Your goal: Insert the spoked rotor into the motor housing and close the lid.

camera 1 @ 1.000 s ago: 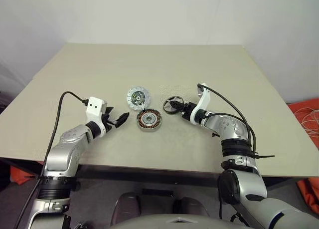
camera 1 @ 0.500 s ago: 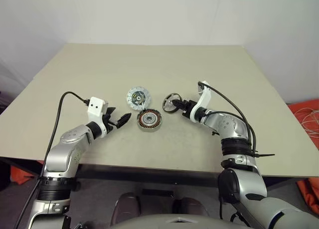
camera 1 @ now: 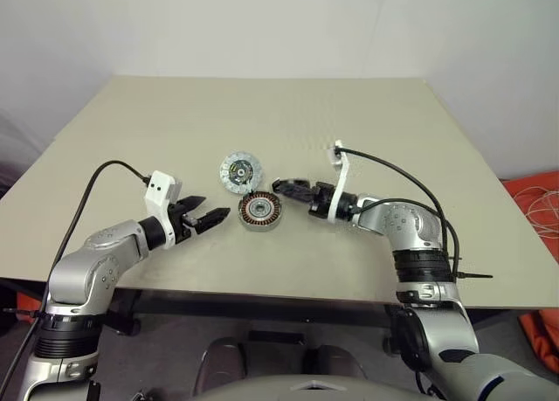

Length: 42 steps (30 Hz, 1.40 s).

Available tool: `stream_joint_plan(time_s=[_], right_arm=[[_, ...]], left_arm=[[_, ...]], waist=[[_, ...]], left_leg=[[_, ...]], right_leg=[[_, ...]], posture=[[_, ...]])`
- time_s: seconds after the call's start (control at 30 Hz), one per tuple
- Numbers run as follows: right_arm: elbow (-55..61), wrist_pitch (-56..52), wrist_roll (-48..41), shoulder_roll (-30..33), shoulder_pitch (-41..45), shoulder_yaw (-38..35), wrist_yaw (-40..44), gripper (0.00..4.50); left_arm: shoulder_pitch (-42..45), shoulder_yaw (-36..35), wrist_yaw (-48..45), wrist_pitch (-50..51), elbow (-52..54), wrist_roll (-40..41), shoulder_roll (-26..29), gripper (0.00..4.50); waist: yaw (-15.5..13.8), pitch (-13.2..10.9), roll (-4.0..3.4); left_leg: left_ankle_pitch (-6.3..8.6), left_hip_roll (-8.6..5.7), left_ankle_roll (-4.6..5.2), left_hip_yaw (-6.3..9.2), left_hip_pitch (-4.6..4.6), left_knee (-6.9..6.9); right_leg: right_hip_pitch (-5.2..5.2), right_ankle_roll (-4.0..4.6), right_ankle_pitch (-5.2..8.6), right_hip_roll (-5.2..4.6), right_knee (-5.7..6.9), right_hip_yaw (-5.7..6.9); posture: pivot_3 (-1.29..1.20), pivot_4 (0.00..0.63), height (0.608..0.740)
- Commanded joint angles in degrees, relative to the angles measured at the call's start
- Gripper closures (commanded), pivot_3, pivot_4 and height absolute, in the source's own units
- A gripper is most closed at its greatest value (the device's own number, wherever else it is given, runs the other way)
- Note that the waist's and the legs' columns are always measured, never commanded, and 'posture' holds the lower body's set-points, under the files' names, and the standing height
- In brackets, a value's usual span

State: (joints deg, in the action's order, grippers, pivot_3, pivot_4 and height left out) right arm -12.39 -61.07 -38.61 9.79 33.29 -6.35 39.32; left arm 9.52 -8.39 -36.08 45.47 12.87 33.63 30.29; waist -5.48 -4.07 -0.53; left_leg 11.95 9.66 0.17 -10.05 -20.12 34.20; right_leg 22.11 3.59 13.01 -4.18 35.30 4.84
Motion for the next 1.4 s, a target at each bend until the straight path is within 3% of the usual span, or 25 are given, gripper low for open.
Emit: stream_joint_plan(time_s=[0.03, 0.43, 0.83, 0.93, 1.03, 1.23, 1.4], right_arm=[[0.34, 1.18, 0.16, -0.27, 2.73, 1.13, 0.19, 3.39], [-5.54, 11.33, 8.74, 3.95, 3.54, 3.25, -0.12, 3.39], [-7.06, 9.47, 8.16, 10.03, 0.65, 0.17, 0.05, 3.39], [-6.25, 7.18, 6.35, 9.48, 0.31, -1.65, -0.96, 2.80], [-7.10, 2.85, 3.55, 7.17, 1.16, -5.95, -4.74, 1.84], [-9.26, -6.07, -0.76, 3.40, 2.94, -13.29, -11.78, 1.84], [-9.08, -8.25, 0.46, 1.90, 1.72, -13.90, -15.78, 1.84]], left_arm=[[0.07, 0.50, -0.02, -1.36, 1.48, -1.10, 0.82, 0.00], [-0.55, 1.11, 0.61, -2.91, 1.47, -2.41, 0.04, 0.00], [-0.15, 2.23, 0.89, -3.38, 0.97, -3.52, -0.89, 0.00], [-0.45, 2.46, 0.82, -3.47, 1.02, -3.86, -0.73, 0.00], [-0.63, 2.50, 0.91, -3.31, 1.17, -3.98, -0.65, 0.00], [-0.84, 2.34, 0.88, -3.11, 1.29, -4.11, -0.21, 0.00], [-1.28, 2.17, 0.99, -3.08, 1.55, -4.20, 0.13, 0.00]], waist=[[0.00, 0.00, 0.00], [-0.03, 0.01, 0.01], [-0.03, 0.01, 0.01], [-0.01, 0.00, 0.01], [0.01, 0.01, 0.01], [-0.02, 0.00, 0.01], [-0.03, 0.00, 0.01]], left_leg=[[-0.01, 0.00, -0.01, 0.00, 0.01, 0.00], [-0.01, -0.02, -0.02, 0.00, -0.05, 0.00], [-0.01, -0.02, 0.00, 0.00, -0.04, 0.00], [-0.01, -0.02, 0.00, 0.00, -0.03, 0.01], [-0.01, -0.01, 0.00, -0.01, 0.01, 0.00], [-0.01, -0.02, -0.01, 0.00, 0.01, 0.01], [-0.01, -0.02, -0.01, 0.00, 0.01, 0.01]], right_leg=[[-0.01, 0.00, 0.00, 0.00, 0.01, 0.00], [0.01, 0.26, -0.15, 0.00, 0.00, 0.00], [0.00, 0.33, -0.18, 0.00, 0.01, 0.00], [0.00, 0.33, -0.18, 0.00, 0.01, 0.00], [-0.02, 0.33, -0.18, 0.00, 0.01, 0.00], [-0.02, 0.34, -0.19, 0.00, 0.02, 0.00], [-0.02, 0.35, -0.19, 0.00, 0.03, 0.00]], posture=[[0.00, 0.000, 0.740], [0.00, 0.000, 0.740], [0.00, 0.000, 0.740], [0.00, 0.000, 0.740], [0.00, 0.000, 0.740], [0.00, 0.000, 0.740], [0.00, 0.000, 0.740]])
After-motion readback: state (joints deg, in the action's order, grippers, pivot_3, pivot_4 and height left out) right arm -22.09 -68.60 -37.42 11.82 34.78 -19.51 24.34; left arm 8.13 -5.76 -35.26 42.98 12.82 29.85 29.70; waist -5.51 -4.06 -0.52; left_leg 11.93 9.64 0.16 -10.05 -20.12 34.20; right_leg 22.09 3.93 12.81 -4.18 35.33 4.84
